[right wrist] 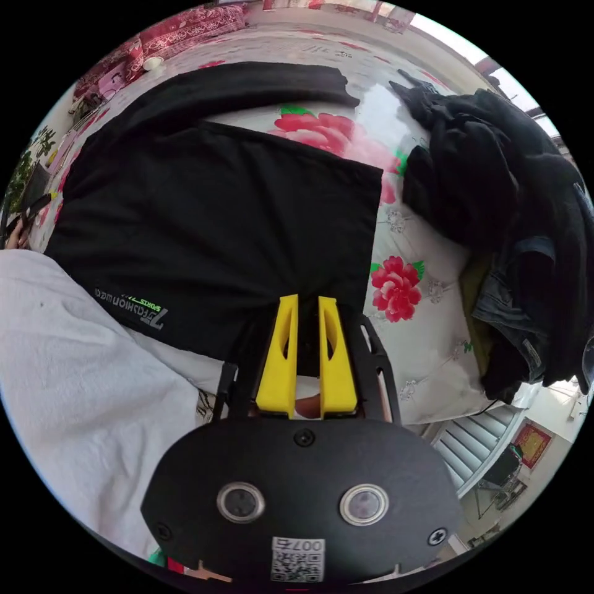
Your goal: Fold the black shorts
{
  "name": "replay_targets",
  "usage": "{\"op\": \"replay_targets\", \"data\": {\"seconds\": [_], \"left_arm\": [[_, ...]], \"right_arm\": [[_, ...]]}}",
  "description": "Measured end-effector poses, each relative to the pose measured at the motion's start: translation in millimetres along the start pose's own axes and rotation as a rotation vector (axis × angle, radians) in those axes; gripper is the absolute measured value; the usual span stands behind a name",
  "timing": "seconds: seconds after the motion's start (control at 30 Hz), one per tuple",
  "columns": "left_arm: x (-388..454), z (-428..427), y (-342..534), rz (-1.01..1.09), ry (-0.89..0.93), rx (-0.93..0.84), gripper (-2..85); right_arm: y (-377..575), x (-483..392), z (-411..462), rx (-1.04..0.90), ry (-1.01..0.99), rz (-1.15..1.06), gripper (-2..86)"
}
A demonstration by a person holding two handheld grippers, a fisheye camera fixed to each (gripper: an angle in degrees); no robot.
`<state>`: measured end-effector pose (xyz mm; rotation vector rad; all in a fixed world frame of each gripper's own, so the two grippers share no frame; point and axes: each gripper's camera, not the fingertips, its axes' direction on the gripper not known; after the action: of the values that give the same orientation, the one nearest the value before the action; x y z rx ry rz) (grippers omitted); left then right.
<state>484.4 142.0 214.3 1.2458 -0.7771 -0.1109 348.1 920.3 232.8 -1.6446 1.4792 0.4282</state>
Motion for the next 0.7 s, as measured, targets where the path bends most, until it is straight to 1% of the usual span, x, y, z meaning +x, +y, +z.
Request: {"op": "replay_targets", "data": {"seconds": [0.1, 0.17, 0.23, 0.27, 0.33, 0.37, 0.43, 0.47, 0.53, 0.63, 0.7], "left_arm": [[-14.7, -20.5, -21.5, 0.001, -0.017, 0.061, 4.4], [-26.3, -20.6, -50.9, 0.009, -0.02, 0.053, 5.8], [-31.6, -15.6, -78.6, 0.023, 0.001, 0.049, 6.9], [-32.3, -9.6, -98.0, 0.037, 0.006, 0.041, 7.6], [-28.9, 0.5, -127.6, 0.06, 0.003, 0.024, 8.0], [-24.4, 7.8, -146.4, 0.078, 0.001, 0.011, 8.3], [-16.2, 19.9, -171.3, 0.109, 0.002, -0.015, 9.0], [-10.2, 29.6, -185.1, 0.134, -0.01, -0.043, 9.4], [-1.3, 45.9, -200.3, 0.177, -0.04, -0.098, 9.8], [8.6, 68.2, -211.9, 0.246, -0.092, -0.19, 9.5], [6.2, 64.0, -213.6, 0.256, -0.074, -0.175, 9.4]], "right_arm": [[11.2, 21.9, -12.4, -0.035, -0.079, 0.109, 5.0], [12.0, 31.9, -34.5, 0.061, -0.066, 0.165, 5.2], [-3.2, 42.5, -70.3, 0.228, -0.088, 0.188, 5.5], [-11.2, 44.9, -77.6, 0.255, -0.103, 0.184, 5.6], [-54.9, 51.5, -101.5, 0.328, -0.154, 0.159, 6.1], [-68.0, 52.3, -106.5, 0.339, -0.165, 0.15, 6.2], [-124.9, 52.0, -124.9, 0.373, -0.199, 0.1, 6.9], [-141.0, 51.7, -128.9, 0.375, -0.205, 0.085, 7.0], [-202.2, 50.7, -140.1, 0.367, -0.218, 0.031, 7.5], [-273.1, 54.7, -143.2, 0.328, -0.227, 0.014, 7.9], [-309.8, 59.9, -138.7, 0.288, -0.239, 0.02, 8.0]]}}
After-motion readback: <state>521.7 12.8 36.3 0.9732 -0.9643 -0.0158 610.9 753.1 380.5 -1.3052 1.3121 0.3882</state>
